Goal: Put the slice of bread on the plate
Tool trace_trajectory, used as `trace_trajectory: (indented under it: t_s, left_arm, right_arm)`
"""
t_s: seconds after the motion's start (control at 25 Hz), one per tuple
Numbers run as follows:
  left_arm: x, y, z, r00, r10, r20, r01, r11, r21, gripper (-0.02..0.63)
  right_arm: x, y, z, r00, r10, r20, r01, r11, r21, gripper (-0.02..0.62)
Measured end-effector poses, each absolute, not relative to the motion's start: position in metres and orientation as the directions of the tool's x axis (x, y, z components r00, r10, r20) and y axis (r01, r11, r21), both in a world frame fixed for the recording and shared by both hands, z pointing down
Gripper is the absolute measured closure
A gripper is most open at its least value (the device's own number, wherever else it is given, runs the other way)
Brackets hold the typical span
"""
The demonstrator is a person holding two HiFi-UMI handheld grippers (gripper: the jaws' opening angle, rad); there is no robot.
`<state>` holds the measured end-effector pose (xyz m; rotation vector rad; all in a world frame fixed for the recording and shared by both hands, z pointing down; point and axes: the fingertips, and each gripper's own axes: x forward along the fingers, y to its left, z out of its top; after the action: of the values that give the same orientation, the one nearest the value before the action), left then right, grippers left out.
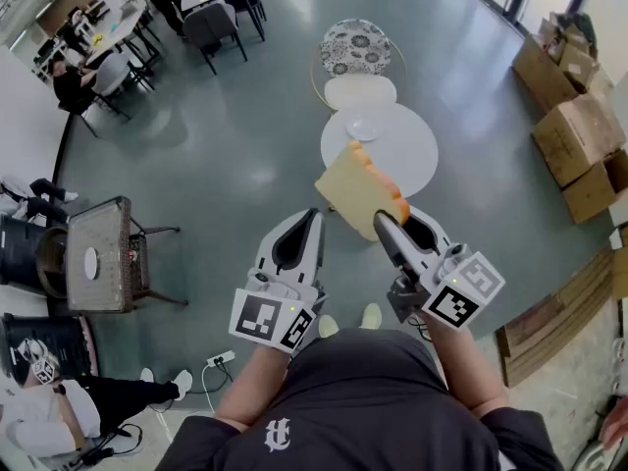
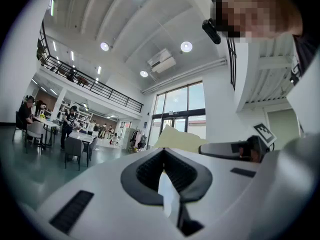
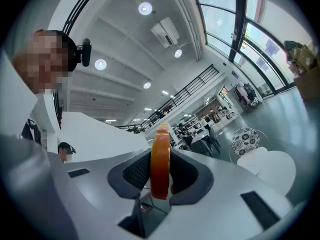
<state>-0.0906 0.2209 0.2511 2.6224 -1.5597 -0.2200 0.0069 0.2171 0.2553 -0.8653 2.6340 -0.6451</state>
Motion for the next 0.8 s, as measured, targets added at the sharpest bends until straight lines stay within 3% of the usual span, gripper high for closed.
trace_trajectory:
  t_s: [0.8]
  left_arm:
    - [-0.085, 0.221, 0.255, 0.455, -0.887, -0.081, -0.880, -0.462, 0.113, 0.600]
  right_arm:
    - [0.008, 0.218, 0.270, -0.791, -0.594, -0.145, -0.401, 0.683, -0.610, 0.497]
